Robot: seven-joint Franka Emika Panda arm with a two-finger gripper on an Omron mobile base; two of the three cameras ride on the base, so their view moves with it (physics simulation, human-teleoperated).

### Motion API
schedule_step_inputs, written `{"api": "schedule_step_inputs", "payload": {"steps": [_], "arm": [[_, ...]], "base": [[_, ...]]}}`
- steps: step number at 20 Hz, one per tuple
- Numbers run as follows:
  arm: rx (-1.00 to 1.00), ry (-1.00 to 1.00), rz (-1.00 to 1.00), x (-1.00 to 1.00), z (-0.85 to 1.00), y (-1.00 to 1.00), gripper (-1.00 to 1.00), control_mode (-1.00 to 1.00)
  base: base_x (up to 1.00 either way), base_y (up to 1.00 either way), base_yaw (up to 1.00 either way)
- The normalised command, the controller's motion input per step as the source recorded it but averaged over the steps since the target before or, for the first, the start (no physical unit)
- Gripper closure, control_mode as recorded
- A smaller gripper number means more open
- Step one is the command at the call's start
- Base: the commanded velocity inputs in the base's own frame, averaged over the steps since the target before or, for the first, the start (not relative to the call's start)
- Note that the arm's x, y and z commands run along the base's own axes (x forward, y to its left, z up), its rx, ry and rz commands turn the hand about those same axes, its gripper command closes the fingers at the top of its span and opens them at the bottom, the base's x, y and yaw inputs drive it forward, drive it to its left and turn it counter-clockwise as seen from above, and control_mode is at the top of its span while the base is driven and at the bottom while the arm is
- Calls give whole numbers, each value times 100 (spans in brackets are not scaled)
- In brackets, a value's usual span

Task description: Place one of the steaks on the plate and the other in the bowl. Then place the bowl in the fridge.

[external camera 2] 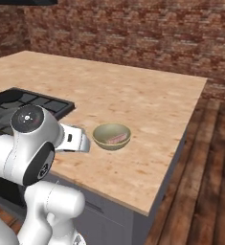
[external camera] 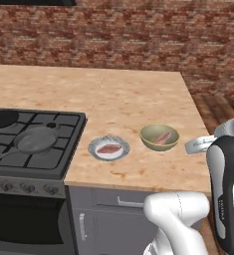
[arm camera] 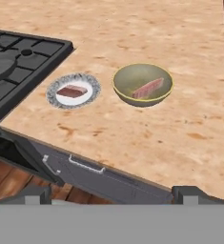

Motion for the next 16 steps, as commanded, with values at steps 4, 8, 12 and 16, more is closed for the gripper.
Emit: {"api": "schedule_step_inputs", "payload": {"steps": [4, 8, 12, 16], "arm": [[2, 0, 6, 0, 0, -18, -100, -100], [10, 10, -7, 0, -5, -59, -100, -100], [9, 18, -30, 4, -8, -34, -100, -100], [8, 21, -36, 20, 0, -21, -100, -100]], "base": [[4, -13, 8], [0, 0, 0], [0, 0, 0], [0, 0, 0]]}}
